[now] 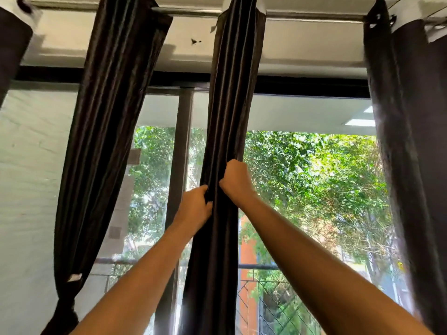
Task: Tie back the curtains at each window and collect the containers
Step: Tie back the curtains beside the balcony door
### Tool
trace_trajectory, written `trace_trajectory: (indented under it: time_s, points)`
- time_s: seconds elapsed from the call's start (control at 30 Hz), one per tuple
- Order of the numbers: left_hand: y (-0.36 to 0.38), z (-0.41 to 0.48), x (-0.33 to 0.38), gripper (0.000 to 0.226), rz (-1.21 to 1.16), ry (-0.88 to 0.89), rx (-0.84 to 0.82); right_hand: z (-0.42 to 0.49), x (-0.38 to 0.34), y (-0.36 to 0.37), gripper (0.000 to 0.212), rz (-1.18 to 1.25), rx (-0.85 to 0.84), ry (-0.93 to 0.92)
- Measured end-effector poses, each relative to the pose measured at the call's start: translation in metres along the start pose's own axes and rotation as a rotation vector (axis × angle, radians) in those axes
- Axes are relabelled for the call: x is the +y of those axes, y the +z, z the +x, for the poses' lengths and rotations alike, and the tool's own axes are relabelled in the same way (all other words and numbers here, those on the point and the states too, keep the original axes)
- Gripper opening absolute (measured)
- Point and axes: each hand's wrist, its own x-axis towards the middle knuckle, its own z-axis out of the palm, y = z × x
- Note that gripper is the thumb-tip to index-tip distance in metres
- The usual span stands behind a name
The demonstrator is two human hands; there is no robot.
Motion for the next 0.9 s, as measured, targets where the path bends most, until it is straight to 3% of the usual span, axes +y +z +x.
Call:
trace_trajectory:
  time_s: [0.3, 0.63, 0.9]
  points:
    - [0.034, -0.036, 0.01, 0.016, 0.037, 0.009, 0.093, -0.077, 0.042, 0.028, 0.021, 0.033, 0.038, 0.144]
    - [0.053, -0.093, -0.003, 0.017, -0.18, -0.082, 0.113, -0.126, 0.059, 0.047, 0.017, 0.07, 0.014, 0.217]
    - [0.051, -0.111, 0.008, 0.006, -0.095, -0.14, 0.08, -0.168, 0.075, 0.059, 0.013, 0.279, -0.021, 0.224]
